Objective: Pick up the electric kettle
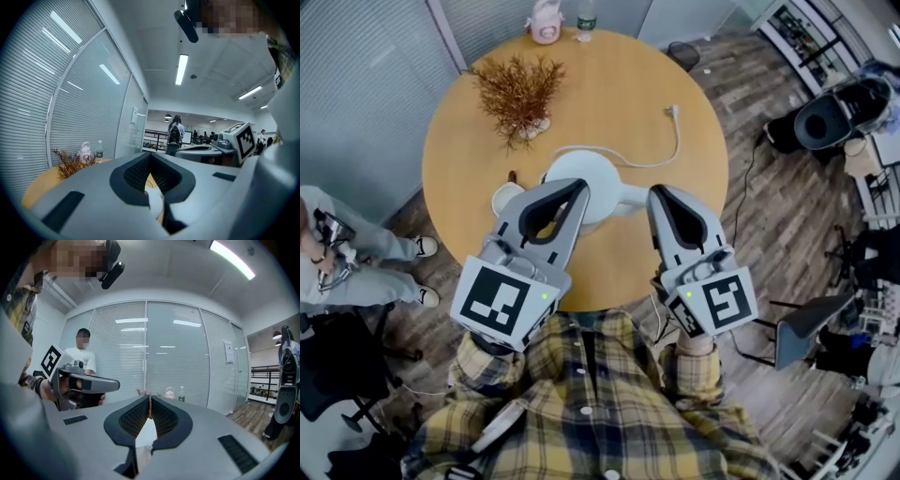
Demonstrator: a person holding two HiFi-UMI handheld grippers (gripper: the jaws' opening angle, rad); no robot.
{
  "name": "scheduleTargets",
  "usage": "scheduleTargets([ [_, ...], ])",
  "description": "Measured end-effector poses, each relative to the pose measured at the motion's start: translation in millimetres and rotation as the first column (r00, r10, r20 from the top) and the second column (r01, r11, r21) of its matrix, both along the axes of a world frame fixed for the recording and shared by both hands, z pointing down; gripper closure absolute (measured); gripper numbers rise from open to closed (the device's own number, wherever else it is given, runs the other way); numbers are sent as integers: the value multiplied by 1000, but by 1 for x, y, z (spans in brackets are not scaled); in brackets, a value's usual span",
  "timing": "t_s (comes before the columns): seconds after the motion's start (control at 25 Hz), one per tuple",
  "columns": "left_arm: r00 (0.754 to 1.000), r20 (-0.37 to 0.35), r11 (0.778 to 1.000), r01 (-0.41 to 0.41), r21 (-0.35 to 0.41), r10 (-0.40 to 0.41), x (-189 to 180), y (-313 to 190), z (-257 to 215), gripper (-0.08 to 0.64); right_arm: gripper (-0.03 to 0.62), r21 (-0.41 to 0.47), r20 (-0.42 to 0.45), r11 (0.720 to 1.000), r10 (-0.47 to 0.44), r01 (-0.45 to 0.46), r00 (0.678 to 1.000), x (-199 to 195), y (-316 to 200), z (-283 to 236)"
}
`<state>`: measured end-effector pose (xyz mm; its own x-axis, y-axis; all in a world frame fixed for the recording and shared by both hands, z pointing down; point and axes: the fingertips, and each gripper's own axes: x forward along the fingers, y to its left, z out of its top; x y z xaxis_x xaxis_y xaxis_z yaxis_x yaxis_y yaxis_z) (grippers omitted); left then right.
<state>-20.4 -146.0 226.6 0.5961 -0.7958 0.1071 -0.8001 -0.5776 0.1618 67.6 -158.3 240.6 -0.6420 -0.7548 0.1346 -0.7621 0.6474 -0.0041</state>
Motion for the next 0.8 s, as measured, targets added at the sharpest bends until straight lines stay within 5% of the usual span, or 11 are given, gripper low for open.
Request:
scheduleTargets([
  [0.56, 1000, -10, 999, -11, -38, 11, -8, -5, 25, 558, 549, -29, -59, 998, 51, -53, 997, 5, 1, 32],
  [0.8, 1000, -20, 998, 2, -70, -4, -9, -16, 39, 558, 441, -67, -58, 994, 79, -83, 995, 18, -7, 53],
])
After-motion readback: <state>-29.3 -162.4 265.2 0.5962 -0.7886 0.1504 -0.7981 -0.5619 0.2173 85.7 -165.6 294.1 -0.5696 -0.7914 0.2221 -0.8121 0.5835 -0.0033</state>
